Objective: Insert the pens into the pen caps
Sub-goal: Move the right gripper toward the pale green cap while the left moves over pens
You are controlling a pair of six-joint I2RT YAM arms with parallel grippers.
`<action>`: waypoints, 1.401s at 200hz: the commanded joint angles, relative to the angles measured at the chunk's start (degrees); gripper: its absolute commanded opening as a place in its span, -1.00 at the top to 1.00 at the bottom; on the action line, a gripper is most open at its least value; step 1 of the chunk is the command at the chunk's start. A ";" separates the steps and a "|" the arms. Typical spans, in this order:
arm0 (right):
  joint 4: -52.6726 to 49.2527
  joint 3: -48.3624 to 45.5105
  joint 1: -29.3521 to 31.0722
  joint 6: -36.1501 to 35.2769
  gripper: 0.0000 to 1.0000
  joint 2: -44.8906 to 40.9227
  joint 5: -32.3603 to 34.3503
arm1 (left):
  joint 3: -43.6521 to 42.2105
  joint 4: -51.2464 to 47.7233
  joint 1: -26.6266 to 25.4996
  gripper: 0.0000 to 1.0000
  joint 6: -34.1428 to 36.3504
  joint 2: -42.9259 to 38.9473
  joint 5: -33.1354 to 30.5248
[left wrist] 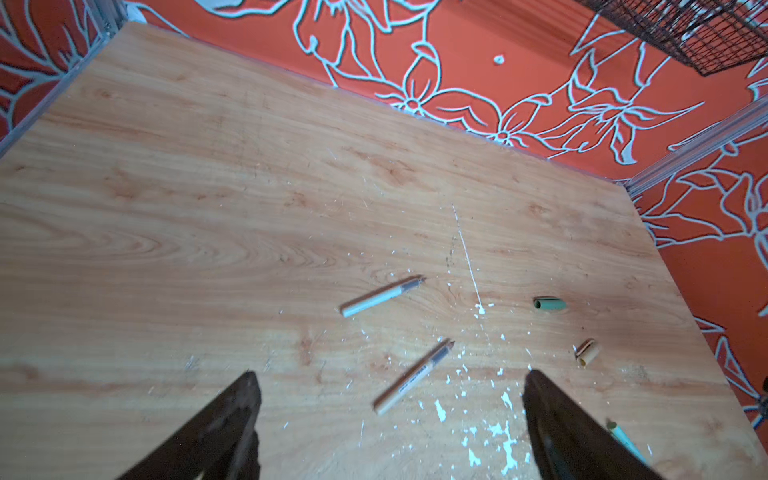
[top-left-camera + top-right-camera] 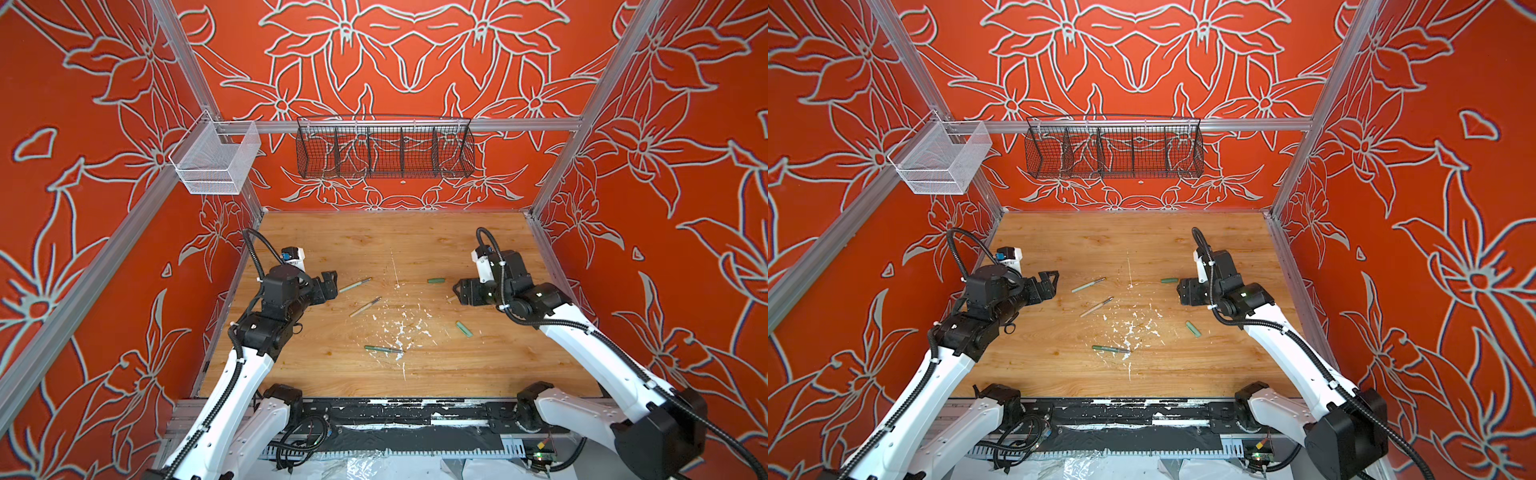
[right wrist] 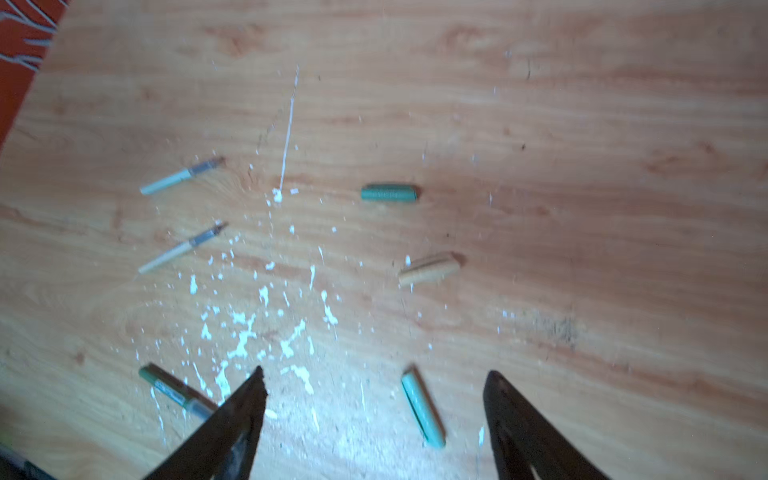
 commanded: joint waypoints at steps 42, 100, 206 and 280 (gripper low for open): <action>-8.50 -2.79 0.75 2.27 -0.63 -0.42 3.50 | -4.26 -0.73 -3.15 -0.94 -0.36 -3.40 1.66; -9.14 -4.78 1.16 7.92 -0.47 6.16 -2.05 | -1.23 -2.35 -6.31 -0.94 0.03 5.39 9.56; 3.68 -10.45 4.97 11.93 -0.49 10.36 -1.39 | -2.96 -1.09 -9.60 -0.94 -1.14 4.13 4.31; 7.19 -7.31 4.97 5.62 -0.54 20.70 -0.99 | -1.70 -2.81 -9.73 -0.94 -0.68 3.99 4.78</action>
